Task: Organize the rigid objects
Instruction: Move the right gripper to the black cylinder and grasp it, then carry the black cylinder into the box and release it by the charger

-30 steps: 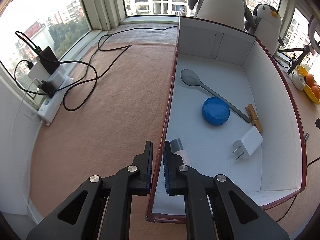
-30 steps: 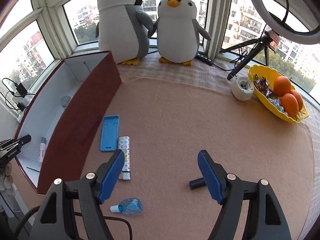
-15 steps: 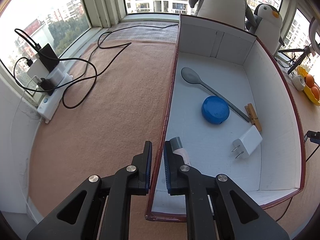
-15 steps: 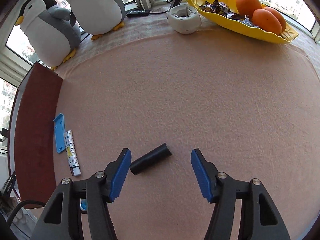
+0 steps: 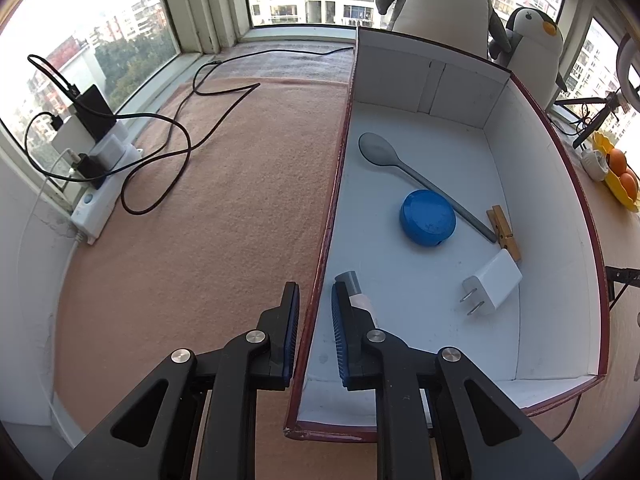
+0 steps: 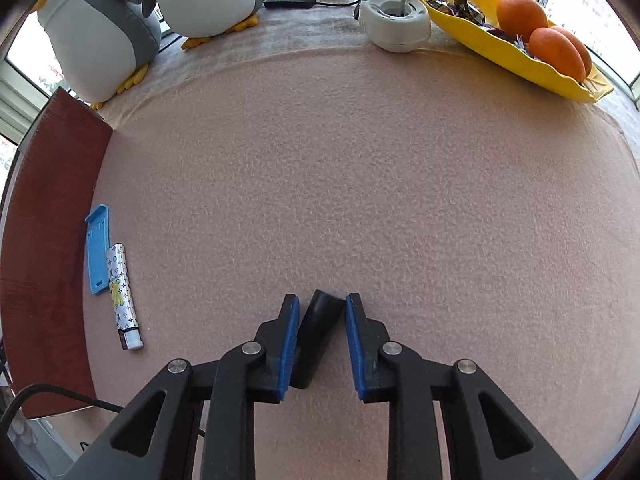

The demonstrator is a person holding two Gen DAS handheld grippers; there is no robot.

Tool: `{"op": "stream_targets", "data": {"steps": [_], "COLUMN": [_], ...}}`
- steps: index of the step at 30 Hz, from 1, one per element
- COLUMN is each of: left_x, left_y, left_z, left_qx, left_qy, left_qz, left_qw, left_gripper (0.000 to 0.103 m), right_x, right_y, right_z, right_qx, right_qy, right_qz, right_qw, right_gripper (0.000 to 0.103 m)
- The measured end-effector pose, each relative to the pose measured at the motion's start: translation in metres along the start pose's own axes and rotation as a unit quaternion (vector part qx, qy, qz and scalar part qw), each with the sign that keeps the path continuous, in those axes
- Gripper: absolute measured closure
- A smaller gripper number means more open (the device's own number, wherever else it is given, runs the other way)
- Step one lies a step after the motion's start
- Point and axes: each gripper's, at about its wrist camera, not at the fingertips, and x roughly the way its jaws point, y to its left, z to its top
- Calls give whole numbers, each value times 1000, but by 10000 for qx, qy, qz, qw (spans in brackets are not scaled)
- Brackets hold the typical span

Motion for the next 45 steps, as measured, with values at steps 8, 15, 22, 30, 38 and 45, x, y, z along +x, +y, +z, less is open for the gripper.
{"op": "stream_targets", "data": {"steps": [8,15,22,30,38,45], "left_x": [0,-2,-4,-9,-9,-9], "left_y": [0,-2,-2,-3,-1,-3], "left_z": [0,1,2,5,5,7], "left_qx": [0,4,-4,11,0,47], "left_qy": [-20,-38,-72,-141,-156,-207], "left_qz": [13,31,20,19,18,12], "left_qw": [10000,10000,10000,9999,9999,9998], "left_gripper": [88,88,88,88,88,88], "right_x": [-13,-63,-109,-122,-116,-107], "right_y": [15,65,151,230,261,273], "right_z": [0,-4,-14,-31,-41,-43], "right_qx": [-269,-994,-2025,-2820,-3097,-3246], "right_qy": [-374,-1212,-1718,-1774,-1703,-1609], "right_qz": [-28,163,616,968,1007,966], "right_qw": [9989,9875,9621,9379,9300,9270], "right_gripper": [88,88,88,88,88,88]}}
